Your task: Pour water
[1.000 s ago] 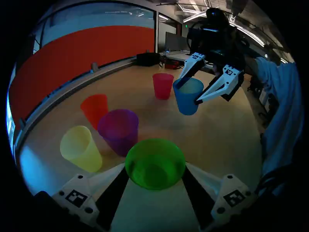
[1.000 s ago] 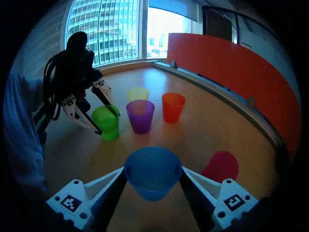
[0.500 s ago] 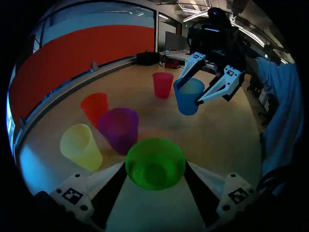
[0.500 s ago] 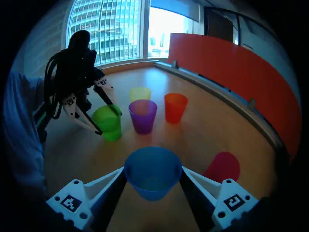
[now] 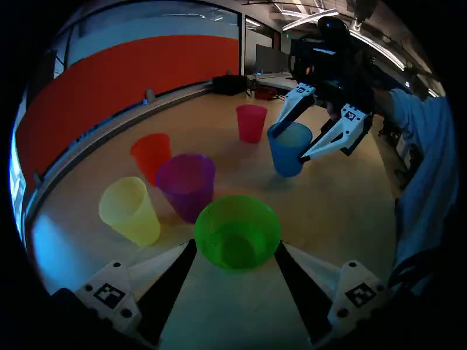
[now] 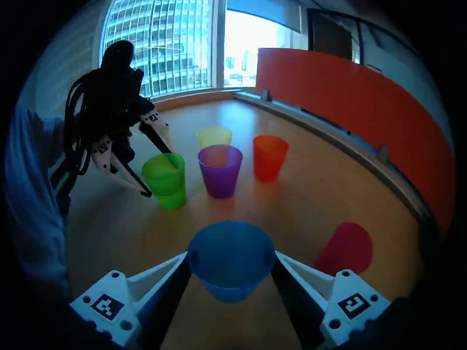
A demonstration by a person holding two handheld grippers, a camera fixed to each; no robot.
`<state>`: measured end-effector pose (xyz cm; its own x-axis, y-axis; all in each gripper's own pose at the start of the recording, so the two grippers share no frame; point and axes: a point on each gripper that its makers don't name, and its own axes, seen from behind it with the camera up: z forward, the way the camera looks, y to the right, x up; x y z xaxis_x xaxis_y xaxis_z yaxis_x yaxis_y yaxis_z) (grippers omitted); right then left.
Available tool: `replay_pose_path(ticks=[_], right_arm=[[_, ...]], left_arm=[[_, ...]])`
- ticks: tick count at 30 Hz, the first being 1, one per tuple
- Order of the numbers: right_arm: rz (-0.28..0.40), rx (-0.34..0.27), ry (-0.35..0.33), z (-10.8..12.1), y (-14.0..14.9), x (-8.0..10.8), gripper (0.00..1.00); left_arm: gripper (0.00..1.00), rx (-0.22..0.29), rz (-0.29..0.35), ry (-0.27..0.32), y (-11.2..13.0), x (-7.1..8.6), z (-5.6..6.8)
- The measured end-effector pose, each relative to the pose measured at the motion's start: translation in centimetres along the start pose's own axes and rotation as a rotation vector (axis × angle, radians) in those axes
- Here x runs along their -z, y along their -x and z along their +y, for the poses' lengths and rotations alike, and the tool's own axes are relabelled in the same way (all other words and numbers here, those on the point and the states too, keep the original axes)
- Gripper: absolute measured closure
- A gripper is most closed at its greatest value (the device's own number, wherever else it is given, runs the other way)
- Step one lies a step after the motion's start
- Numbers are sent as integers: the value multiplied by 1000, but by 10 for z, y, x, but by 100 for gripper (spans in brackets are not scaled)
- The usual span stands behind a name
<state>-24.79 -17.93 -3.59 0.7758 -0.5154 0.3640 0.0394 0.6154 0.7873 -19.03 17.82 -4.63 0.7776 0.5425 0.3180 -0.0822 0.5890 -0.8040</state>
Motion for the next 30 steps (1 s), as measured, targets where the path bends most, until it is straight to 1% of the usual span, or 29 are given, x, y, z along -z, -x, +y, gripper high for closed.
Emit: replay_pose_path(ticks=[11, 20, 26, 30], right_arm=[[3, 4, 3, -8, 6, -6, 8], [-13, 16, 18, -8, 14, 1, 8], [-25, 0, 30, -4, 21, 2, 8], [-31, -8, 37, -2, 24, 1, 3]], left_arm=[[2, 29, 16, -24, 3, 14, -3], [2, 35, 25, -33, 5, 22, -3], [2, 54, 27, -33, 7, 24, -5], [2, 54, 33, -33, 5, 26, -3]])
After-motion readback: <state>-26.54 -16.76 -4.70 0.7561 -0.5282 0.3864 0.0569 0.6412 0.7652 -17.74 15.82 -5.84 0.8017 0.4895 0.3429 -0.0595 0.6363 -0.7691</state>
